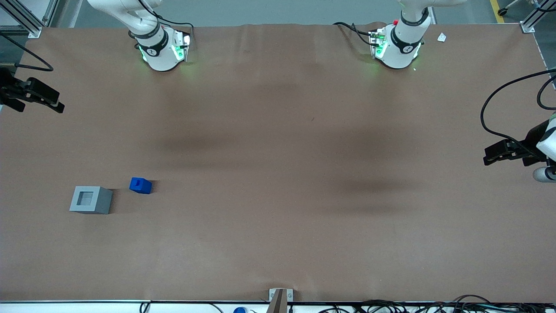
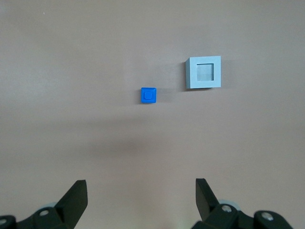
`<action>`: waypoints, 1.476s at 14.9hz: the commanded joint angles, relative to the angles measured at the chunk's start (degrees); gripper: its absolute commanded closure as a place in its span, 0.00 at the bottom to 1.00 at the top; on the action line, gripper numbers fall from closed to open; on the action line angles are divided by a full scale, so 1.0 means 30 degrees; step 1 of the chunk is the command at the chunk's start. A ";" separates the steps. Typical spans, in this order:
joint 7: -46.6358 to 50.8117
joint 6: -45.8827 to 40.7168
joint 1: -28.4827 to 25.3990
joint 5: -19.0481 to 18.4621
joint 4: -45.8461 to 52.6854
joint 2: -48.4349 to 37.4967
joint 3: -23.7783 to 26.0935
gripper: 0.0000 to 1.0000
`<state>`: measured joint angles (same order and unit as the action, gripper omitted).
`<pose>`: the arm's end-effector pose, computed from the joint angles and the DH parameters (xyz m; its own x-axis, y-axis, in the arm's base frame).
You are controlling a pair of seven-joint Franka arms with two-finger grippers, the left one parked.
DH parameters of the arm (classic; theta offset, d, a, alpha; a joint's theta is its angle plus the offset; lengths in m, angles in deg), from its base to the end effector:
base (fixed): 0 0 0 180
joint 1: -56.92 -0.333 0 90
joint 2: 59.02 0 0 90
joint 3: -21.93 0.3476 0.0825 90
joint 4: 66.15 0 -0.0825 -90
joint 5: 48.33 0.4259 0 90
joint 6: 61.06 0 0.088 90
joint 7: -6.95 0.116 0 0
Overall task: Insert blue part into gray base with right arm
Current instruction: 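Move the open right gripper over the blue block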
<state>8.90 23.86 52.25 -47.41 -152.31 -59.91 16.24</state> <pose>0.5820 -0.0089 0.6826 0.9987 -0.0504 -0.0068 -0.0505 -0.9986 -0.0173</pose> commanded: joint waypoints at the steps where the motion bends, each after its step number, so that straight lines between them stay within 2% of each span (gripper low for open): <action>1: 0.0228 0.0313 -0.0085 -0.0308 0.0098 0.0003 -0.0038 0.00; 14: 0.0258 0.2306 -0.0290 0.0044 0.0743 0.2724 -0.0009 0.00; 16: 0.0287 0.3211 -0.0406 0.0044 0.0160 0.3078 -0.0009 0.03; 22: 0.1811 0.6553 -0.1256 0.0015 -0.3443 0.3166 -0.0039 0.03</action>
<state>12.33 40.65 49.50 -47.36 -158.07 -49.15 16.36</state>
